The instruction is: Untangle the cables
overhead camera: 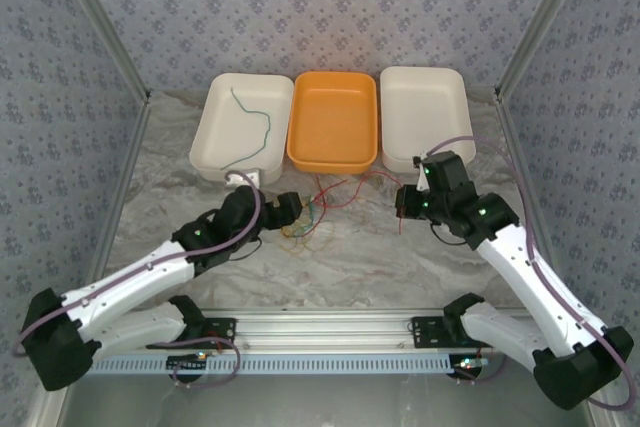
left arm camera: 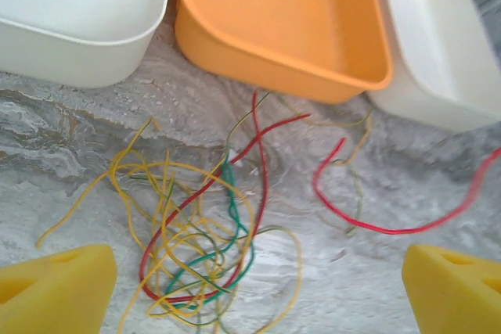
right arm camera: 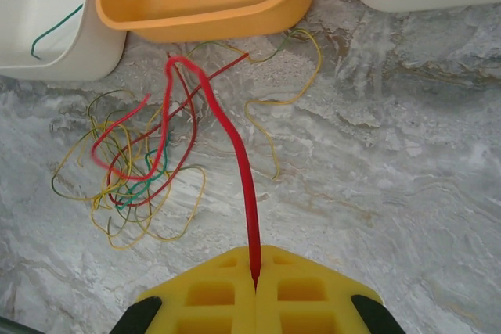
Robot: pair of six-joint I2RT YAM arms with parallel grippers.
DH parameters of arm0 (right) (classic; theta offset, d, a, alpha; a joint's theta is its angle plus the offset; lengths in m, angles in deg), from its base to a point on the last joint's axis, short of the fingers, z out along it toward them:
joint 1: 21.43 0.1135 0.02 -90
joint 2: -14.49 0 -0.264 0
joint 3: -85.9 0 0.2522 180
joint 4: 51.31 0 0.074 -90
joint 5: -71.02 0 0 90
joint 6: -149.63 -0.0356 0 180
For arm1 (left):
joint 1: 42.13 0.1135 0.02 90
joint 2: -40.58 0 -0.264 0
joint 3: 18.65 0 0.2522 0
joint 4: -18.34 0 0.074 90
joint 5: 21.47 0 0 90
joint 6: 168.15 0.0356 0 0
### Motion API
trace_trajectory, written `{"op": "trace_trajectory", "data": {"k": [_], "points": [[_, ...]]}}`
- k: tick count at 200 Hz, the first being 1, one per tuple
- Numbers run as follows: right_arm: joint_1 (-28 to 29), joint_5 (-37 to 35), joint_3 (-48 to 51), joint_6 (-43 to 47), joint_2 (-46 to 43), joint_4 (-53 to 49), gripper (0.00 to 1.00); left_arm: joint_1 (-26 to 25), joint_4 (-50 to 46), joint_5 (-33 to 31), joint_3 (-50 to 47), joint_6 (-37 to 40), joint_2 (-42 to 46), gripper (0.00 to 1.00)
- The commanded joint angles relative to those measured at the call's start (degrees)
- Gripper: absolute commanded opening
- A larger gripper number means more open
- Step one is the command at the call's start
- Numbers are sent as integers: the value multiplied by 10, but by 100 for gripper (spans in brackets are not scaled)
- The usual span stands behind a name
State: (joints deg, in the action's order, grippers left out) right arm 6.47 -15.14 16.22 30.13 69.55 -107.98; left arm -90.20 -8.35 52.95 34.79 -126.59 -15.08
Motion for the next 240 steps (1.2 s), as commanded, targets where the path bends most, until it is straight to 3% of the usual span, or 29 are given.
{"op": "trace_trajectory", "data": {"k": [1, 39, 129, 182, 207, 240], "points": [[27, -23, 10, 7, 7, 42, 0, 23, -60, 37, 22, -56, 3, 95], [79, -48, 24, 25, 12, 78, 0, 48, -52, 93, 25, -138, -4, 94], [160, -92, 25, 28, 20, 112, 0, 65, -20, 172, 18, -170, -60, 87], [176, -108, 15, 23, 15, 112, 0, 69, -24, 171, 18, -163, -64, 59], [178, -113, 13, 24, 13, 111, 0, 69, -14, 182, 15, -163, -72, 54], [179, -113, 12, 25, 10, 108, 0, 70, -16, 173, 13, -161, -69, 38]]}}
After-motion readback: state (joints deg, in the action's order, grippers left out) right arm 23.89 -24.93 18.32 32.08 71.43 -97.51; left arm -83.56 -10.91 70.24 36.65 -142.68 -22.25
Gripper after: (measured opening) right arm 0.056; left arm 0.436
